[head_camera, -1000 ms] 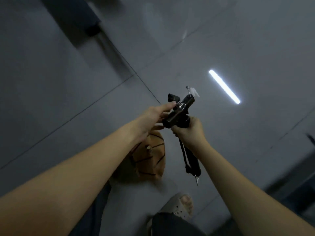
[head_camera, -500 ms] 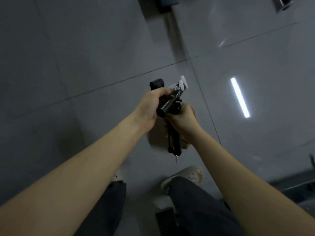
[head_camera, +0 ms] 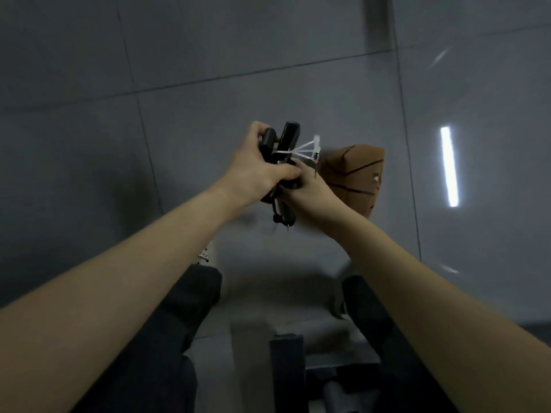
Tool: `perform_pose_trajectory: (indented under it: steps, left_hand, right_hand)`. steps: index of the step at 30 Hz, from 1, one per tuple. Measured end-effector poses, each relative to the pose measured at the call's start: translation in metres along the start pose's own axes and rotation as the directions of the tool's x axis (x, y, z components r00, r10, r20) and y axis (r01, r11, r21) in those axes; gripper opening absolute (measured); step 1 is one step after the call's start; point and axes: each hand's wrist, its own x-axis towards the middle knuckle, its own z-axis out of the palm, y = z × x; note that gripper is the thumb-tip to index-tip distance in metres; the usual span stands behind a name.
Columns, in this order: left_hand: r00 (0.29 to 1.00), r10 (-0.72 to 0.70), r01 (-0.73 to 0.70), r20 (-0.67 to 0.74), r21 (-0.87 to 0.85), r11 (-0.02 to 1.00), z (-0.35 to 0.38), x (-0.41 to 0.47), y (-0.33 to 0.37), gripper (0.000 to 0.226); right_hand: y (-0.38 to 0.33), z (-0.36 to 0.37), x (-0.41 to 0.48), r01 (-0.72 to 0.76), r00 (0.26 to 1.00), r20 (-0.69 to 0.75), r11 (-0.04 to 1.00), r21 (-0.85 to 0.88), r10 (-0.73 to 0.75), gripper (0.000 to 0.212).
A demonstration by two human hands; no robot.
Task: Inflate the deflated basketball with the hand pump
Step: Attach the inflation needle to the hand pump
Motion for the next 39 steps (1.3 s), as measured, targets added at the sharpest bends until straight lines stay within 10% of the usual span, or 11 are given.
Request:
perform_pose_trajectory:
  steps: [5,12,24,39]
  left_hand:
    - [0.982,0.055,-0.069,-0.178,-0.070,0.995,0.008,0.025,-0.026,0.062]
    - [0.987,0.137,-0.147,-0.085,-0.128,0.981,0.025,0.051,-0.039,0.055]
    - [0.925,0.370,-0.346,-0.084,0.210,0.914,0.021,0.077,-0.012,0.022]
    - [0.925,0.340,-0.344,-0.168,0.004,0.939,0.034,0.058,0.030,0.016]
  right_hand:
    - [0.009,-0.032,0.005,-0.124,0.989,0.100,0.983,0.139,0.110,0.041]
    - [-0.011,-0.065,0.030,-0.043,0.973,-0.219,0.991,0.130,0.071,0.008]
    - [-0.030,-0.101,0.043,-0.093,0.995,-0.003,0.977,0.194,0.096,0.024]
    - [-0.044,-0.122,0.030,0.148,0.979,-0.166,0.977,0.156,-0.121,0.012]
